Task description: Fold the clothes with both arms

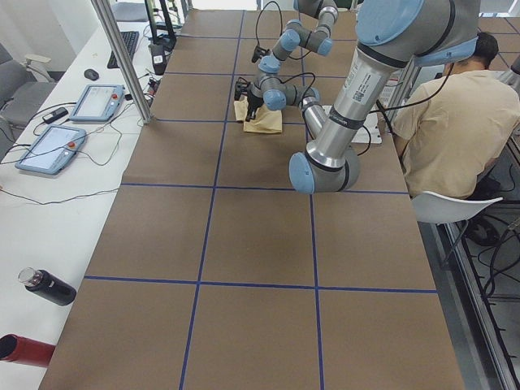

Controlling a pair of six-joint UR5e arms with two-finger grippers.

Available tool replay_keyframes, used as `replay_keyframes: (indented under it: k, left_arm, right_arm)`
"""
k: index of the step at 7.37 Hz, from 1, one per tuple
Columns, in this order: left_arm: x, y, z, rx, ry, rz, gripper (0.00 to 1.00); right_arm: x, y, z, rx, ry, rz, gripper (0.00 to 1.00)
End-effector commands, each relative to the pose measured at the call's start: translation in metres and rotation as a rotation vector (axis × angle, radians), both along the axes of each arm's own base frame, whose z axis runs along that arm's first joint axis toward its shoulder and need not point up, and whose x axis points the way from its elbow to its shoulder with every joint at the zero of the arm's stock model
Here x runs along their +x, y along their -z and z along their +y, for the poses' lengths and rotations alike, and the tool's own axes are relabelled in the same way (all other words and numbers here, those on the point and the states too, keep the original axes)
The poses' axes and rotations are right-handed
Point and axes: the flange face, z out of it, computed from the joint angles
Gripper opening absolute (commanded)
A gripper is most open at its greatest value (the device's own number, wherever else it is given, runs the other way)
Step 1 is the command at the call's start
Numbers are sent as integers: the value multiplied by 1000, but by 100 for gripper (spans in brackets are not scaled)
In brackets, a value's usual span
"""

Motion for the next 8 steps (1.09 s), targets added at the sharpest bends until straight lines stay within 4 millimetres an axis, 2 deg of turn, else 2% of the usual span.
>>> replay_keyframes:
  k: [1, 2, 3, 4, 5, 7, 8]
  left_arm:
    - [-13, -6, -17, 39, -7, -24, 100]
    - [-39, -4, -37, 95, -35, -38, 100]
    - [-75, -13, -46, 188, -127, -64, 100]
    - [-109, -35, -48, 237, -188, -89, 100]
    - [-122, -39, -52, 263, -194, -104, 100]
    - [-122, -41, -51, 260, -194, -106, 100]
    - [-122, -41, -51, 261, -194, -105, 100]
  right_arm:
    - [8, -8, -36, -6, 23, -65, 100]
    - [22, 9, -51, -42, 131, -107, 100]
    - [22, 23, -49, -49, 150, -135, 100]
    - [9, 42, -37, -45, 166, -160, 100]
    - [-10, 46, -16, -64, 151, -181, 100]
    - [-44, 37, 30, -48, 173, -111, 98]
    - [-61, 26, 46, -48, 183, -80, 88]
